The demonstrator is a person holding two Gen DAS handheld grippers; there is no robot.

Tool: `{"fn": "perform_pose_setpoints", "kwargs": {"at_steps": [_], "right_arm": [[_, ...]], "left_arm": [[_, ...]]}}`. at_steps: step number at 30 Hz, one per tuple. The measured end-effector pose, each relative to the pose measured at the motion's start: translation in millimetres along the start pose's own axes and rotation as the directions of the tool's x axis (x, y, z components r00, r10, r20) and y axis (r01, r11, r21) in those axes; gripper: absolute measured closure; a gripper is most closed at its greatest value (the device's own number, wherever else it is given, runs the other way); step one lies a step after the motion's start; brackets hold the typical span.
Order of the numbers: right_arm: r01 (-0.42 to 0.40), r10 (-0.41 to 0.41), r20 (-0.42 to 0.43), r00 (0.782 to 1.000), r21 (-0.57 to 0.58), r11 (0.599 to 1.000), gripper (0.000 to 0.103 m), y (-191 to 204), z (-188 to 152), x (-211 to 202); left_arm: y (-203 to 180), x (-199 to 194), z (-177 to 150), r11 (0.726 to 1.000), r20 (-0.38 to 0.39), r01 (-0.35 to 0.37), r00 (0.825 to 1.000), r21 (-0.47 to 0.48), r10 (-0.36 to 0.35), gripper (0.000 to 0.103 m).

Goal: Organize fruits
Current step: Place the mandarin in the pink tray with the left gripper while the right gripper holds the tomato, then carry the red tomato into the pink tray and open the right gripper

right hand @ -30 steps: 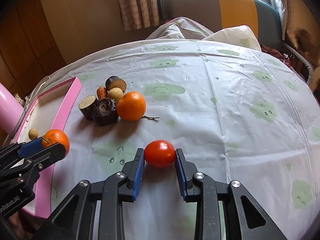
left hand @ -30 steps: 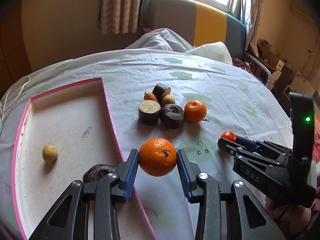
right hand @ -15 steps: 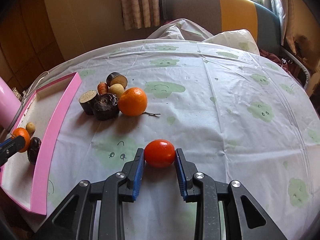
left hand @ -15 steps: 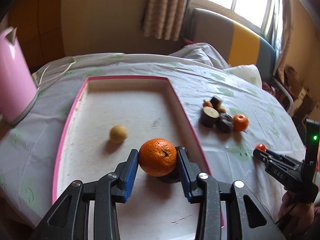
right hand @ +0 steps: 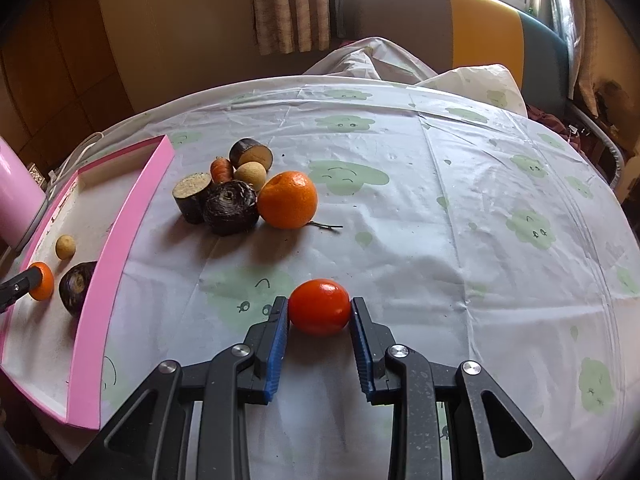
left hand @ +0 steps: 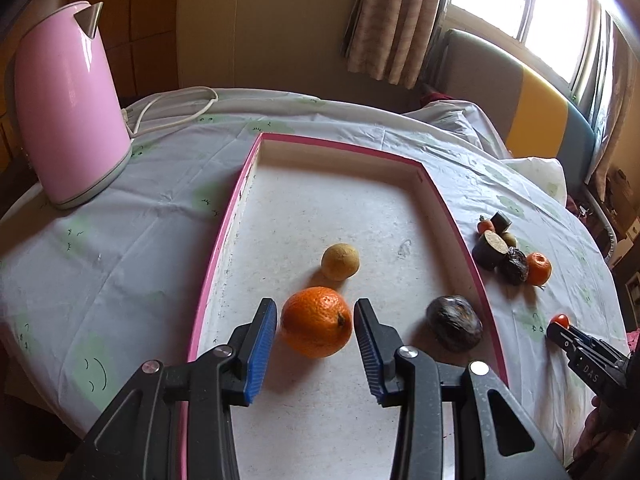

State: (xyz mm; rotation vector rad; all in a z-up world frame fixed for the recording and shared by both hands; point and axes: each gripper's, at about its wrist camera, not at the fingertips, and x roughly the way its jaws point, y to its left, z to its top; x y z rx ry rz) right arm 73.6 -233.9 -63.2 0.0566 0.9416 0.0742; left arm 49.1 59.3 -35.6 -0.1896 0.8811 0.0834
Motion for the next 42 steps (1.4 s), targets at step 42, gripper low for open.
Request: {"fn": "perform_pose_setpoints", "kwargs": {"at_steps": [42], "right_arm": [[-0.405,0.392,-0.106,0.914,-0.28,0.87,0.068,157,-21,-29]], "left_arm": [[10,-24,-2,1.0,0.055,-0.019,0.998,-0.006,0.019,0.061]]}}
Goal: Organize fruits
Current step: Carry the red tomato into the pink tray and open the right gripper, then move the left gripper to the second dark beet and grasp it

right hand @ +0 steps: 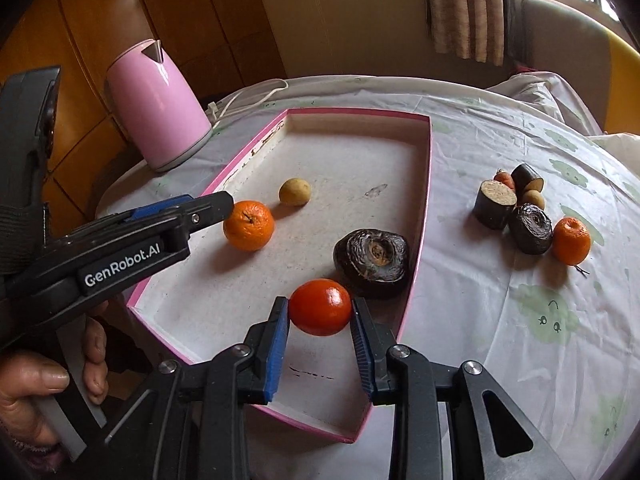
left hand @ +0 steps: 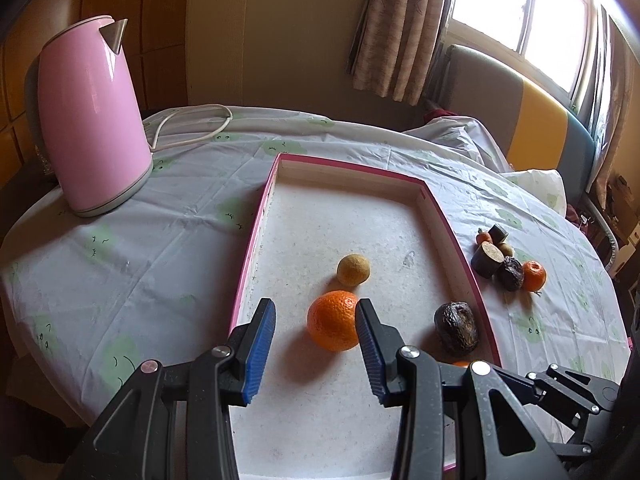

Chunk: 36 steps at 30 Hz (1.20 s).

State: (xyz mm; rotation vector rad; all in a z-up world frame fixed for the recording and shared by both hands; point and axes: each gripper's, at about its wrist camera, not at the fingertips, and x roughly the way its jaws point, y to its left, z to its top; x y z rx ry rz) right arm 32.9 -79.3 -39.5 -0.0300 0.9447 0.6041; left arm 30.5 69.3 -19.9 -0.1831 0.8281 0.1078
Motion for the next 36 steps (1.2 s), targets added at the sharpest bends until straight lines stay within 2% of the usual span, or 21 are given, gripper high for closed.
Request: {"fn": "perform_pose_setpoints", "kwargs": {"at_steps": [1,2,3,14,19,24,26,31,32,33,36], "right_arm": [[0.003,-0.003,0.0,1.0,0.0,1.0,0.065,0,0,0],[0.008,-0.008,0.003,1.0,0.001,1.0,0.056,1,-1,0],[0.008,-0.008,0.008,1.0,0.002,1.0,0.054,0,-1,-1],[0.017,-0.022,0.074,0.997,0.067,0.998,0.052,-12,-3,-25],[0.077,-0.088,0.113,0.99,0.1,0.992,0.044,-26,-4,-37],[0.213,-0.232,0.153,0.961,0.133,0.968,0.012,-44,-8,-48],[0.226,-0.251,0.142,0.957,0.175,0.958,0.007,-58,-10,-50],[0.219,-0.27,0.122,0.955,0.322,0.921,0.006,-98,-22,-55],[0.209,-0.266,0.128,0.956,0.341,0.917,0.01,-103,-25,-56],[0.215,-0.273,0.123,0.954,0.35,0.912,0.018,-108,-26,-57],[0.225,-0.276,0.094,0.957,0.362,0.904,0.03,-119,-31,-54]], "left_arm": [[0,0,-1,1.0,-0.001,0.001,1.0,0.002,-0.001,0.061],[-1,-1,-2,1.0,0.0,0.001,1.0,0.003,-0.001,0.061],[-2,-1,-2,1.0,-0.001,0.003,1.0,0.004,-0.003,0.061],[-14,-2,-8,0.999,-0.006,0.018,1.0,0.038,-0.017,0.061],[-19,-3,-9,0.998,-0.006,0.022,1.0,0.051,-0.022,0.061],[-27,-3,-11,0.997,-0.008,0.037,0.999,0.075,-0.037,0.061],[-31,-3,-12,0.995,-0.008,0.048,0.999,0.087,-0.047,0.061],[-41,-7,-12,0.989,0.005,0.076,0.997,0.124,-0.077,0.061],[-43,-7,-12,0.989,0.006,0.082,0.997,0.126,-0.083,0.061],[-45,-7,-11,0.988,0.004,0.091,0.996,0.125,-0.092,0.061],[-51,-8,-9,0.984,0.008,0.114,0.993,0.134,-0.116,0.061]]}}
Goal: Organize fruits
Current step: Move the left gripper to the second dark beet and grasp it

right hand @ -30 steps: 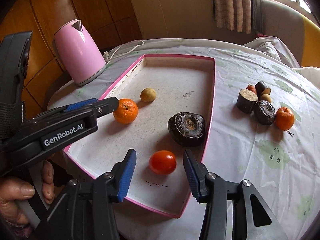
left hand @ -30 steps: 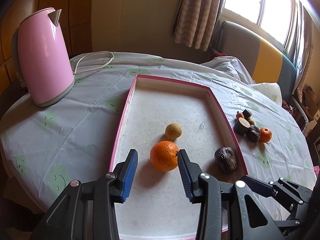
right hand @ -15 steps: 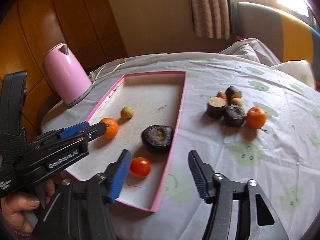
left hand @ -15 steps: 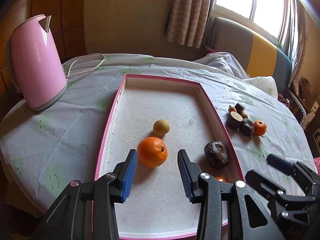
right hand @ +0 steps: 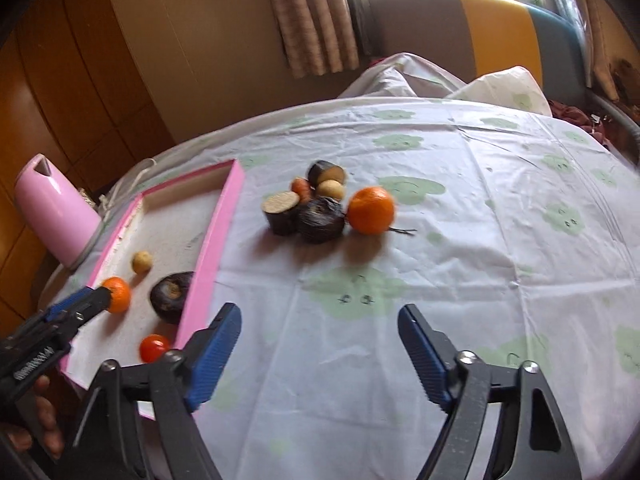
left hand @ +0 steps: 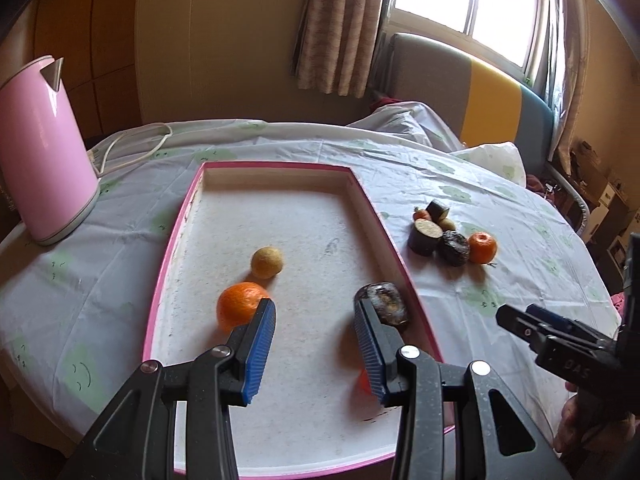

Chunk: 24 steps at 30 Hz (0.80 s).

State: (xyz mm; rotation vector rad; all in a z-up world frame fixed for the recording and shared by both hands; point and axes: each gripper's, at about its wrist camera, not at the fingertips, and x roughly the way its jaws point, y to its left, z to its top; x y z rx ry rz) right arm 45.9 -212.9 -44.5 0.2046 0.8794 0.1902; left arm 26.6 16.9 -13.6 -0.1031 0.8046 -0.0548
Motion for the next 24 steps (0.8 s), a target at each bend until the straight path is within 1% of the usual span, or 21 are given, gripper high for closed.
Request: {"fn": "perform_pose_setpoints", "kwargs": {"at_steps": [2,3,5,9,11,15,17,19,20,22,24], "right_arm": [[0.025,-0.025,-0.013,1.0,0.004,1.0,0.035,-6,-2,3],[0.027,-0.027,-0.017,0.999,-0.001,1.0,0.039,-8,-3,5],[0.029,-0.029,-0.032,0.999,0.002,1.0,0.043,-12,-4,8],[0.039,-0.038,-0.046,0.998,0.012,0.999,0.044,-20,-6,13],[0.037,-0.036,-0.043,0.998,0.014,0.999,0.044,-21,-5,14],[0.039,-0.038,-0.044,0.998,0.017,0.999,0.044,-24,-2,15],[0.041,-0.04,-0.044,0.998,0.018,0.999,0.044,-26,-1,15],[0.053,-0.052,-0.038,0.998,0.021,0.998,0.044,-29,1,14],[0.061,-0.06,-0.033,0.998,0.023,0.998,0.044,-31,2,13],[0.08,-0.079,-0.016,0.997,0.022,0.997,0.044,-35,4,10],[0.088,-0.088,-0.009,0.996,0.024,0.996,0.044,-40,6,8]], "left_arm": [[-6,1,1,1.0,-0.004,0.011,1.0,0.015,-0.011,0.061],[-8,1,1,1.0,-0.006,0.017,1.0,0.014,-0.017,0.061],[-13,3,2,0.999,-0.02,0.038,0.999,0.02,-0.038,0.061],[-28,7,5,0.995,-0.037,0.063,0.997,0.073,-0.061,0.061],[-37,8,8,0.993,-0.032,0.065,0.998,0.103,-0.062,0.061],[-57,15,21,0.981,-0.036,0.116,0.993,0.154,-0.112,0.061],[-66,20,27,0.974,-0.05,0.151,0.988,0.166,-0.145,0.062],[-76,27,32,0.968,-0.071,0.185,0.982,0.169,-0.175,0.064],[-80,31,33,0.963,-0.086,0.212,0.976,0.165,-0.2,0.067],[-89,42,37,0.957,-0.126,0.251,0.964,0.143,-0.234,0.069],[-100,50,39,0.951,-0.149,0.28,0.954,0.133,-0.26,0.07]]}}
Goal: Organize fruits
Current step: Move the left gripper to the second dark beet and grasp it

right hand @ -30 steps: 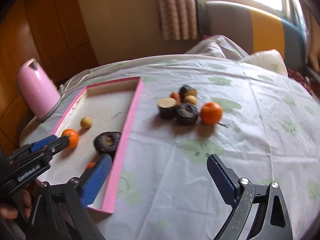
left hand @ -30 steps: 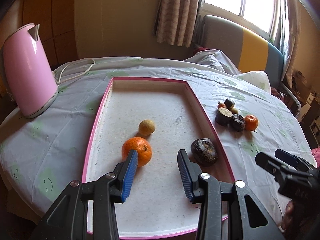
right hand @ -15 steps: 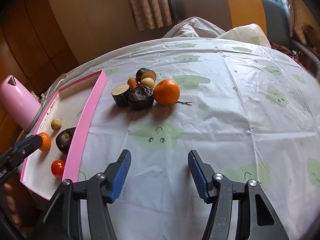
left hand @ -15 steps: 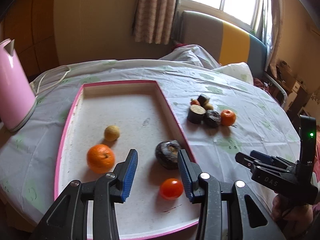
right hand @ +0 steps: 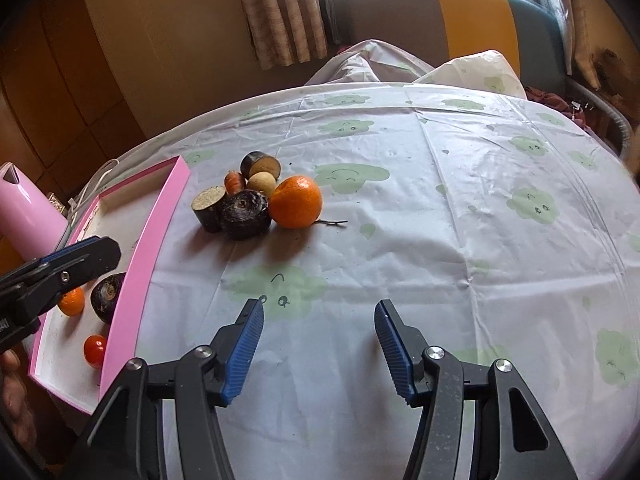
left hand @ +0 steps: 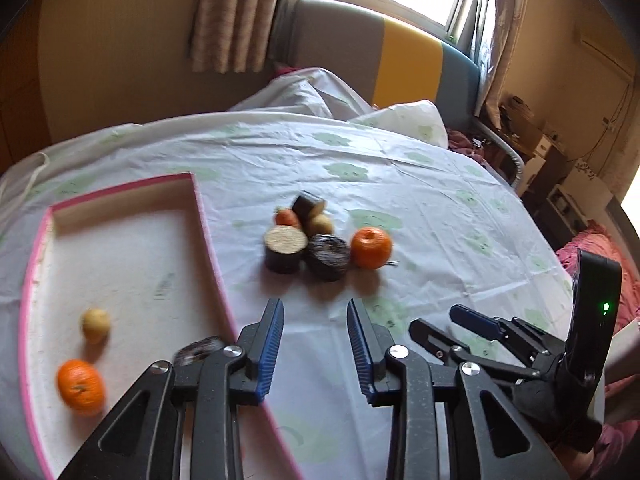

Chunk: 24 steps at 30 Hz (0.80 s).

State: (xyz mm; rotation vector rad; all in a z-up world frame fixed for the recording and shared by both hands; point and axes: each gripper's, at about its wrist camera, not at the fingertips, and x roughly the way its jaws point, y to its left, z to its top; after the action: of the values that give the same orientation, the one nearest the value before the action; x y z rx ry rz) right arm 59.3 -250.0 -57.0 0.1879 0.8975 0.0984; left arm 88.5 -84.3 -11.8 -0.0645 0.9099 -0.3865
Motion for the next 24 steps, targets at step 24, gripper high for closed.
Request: {"fn": "perform_pose_setpoints", "kwargs": {"at_steps": [24], "right_arm": [[-0.048,0.047,0.007,0.999,0.086,0.995,0.04,-38,6,3]], "left_arm": [[-26,90,34,0.99,-0.066,-0.139,0.988,-0.03,0.137,0.061]]}}
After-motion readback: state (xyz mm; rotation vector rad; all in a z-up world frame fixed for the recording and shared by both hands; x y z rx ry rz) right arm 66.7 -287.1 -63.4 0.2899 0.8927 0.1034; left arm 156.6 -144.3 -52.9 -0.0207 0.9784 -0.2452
